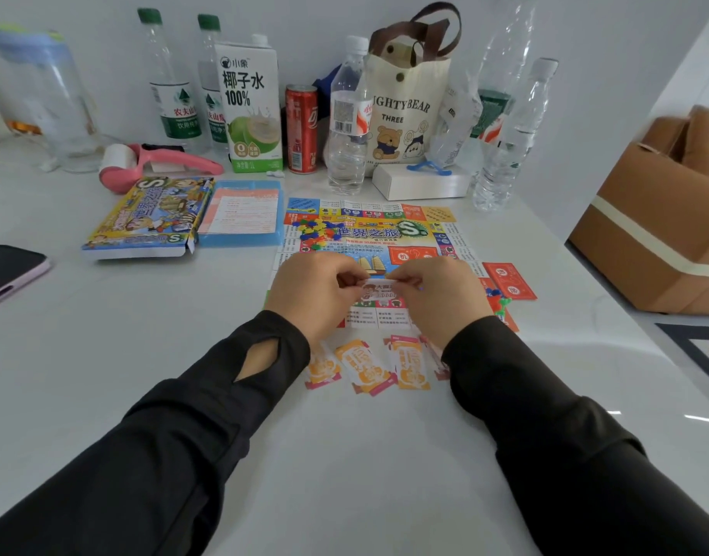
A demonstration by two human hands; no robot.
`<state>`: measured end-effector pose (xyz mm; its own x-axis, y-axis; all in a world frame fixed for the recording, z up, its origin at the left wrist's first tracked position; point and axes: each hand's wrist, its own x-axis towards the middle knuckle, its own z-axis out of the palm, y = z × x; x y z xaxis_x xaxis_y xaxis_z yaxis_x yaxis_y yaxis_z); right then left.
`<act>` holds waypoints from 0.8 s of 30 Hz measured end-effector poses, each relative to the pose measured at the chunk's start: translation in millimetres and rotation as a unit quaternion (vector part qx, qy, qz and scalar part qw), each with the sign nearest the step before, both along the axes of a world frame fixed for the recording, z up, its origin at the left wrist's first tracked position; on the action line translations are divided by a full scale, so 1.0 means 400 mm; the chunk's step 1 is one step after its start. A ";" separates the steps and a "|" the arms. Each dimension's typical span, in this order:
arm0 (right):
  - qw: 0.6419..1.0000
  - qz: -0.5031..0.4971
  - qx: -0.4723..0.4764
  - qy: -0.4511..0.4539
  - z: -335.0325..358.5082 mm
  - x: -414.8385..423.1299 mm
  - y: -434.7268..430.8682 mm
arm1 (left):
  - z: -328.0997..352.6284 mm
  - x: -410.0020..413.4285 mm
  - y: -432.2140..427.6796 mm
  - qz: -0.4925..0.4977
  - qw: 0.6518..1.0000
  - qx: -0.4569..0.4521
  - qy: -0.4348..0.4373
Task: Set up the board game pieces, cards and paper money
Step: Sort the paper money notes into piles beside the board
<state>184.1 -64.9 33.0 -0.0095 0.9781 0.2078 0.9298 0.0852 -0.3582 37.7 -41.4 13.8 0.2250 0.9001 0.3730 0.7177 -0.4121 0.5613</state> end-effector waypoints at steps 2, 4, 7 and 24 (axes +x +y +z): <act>0.999 0.011 0.031 -0.003 0.010 0.001 -0.005 | 0.013 0.001 -0.005 0.001 1.000 0.008 -0.011; 0.998 0.022 0.061 -0.002 0.019 0.002 -0.013 | 0.024 0.006 -0.015 -0.001 1.000 0.017 -0.005; 0.997 0.027 0.069 -0.005 0.026 0.009 -0.026 | 0.030 0.018 -0.029 -0.004 1.000 0.017 -0.008; 0.984 -0.041 0.071 0.156 0.004 0.010 -0.050 | 0.032 0.022 -0.035 0.018 0.951 -0.165 -0.260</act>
<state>187.9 -85.0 34.6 0.1551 0.9336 0.3231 0.7826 0.0835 -0.6169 46.4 -55.5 26.7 0.0553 0.9911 0.1208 0.3181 -0.1322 0.9388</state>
